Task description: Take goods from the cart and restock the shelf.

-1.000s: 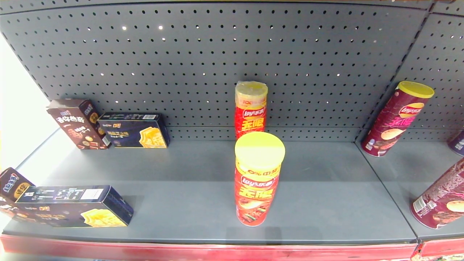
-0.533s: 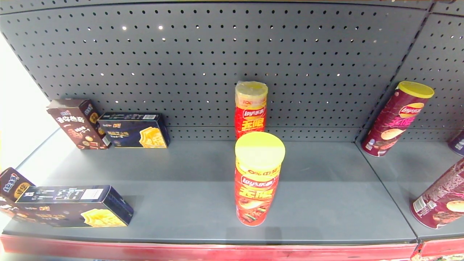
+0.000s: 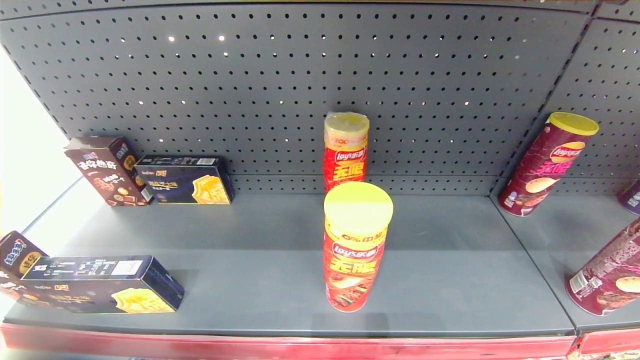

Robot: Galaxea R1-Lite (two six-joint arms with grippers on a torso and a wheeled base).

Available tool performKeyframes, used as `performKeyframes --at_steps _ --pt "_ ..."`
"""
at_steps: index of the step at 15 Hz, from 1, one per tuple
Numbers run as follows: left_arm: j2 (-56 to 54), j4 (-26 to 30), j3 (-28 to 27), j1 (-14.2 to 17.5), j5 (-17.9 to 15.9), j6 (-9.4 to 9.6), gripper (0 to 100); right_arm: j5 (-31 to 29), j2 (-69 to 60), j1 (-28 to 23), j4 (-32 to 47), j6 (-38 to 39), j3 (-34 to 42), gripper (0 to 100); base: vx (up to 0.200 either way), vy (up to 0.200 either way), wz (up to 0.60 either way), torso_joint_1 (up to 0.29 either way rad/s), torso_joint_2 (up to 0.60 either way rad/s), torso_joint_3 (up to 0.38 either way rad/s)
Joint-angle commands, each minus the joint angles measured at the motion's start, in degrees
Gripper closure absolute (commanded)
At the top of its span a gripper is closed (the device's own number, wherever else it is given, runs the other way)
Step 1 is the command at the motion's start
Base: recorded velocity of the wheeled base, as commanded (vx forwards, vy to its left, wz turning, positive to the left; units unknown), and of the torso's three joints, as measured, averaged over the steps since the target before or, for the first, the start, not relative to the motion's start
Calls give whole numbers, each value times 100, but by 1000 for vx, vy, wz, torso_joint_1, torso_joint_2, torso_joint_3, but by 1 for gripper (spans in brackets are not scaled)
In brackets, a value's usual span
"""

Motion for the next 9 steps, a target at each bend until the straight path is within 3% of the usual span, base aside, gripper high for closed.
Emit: performKeyframes --at_steps 1,9 --pt "8 6 9 3 0 -14 0 -3 2 4 -2 -2 0 0 0 0 0 0 0 0" --pt "17 6 9 3 9 -5 0 -3 2 4 -2 -2 0 0 0 0 0 0 0 0"
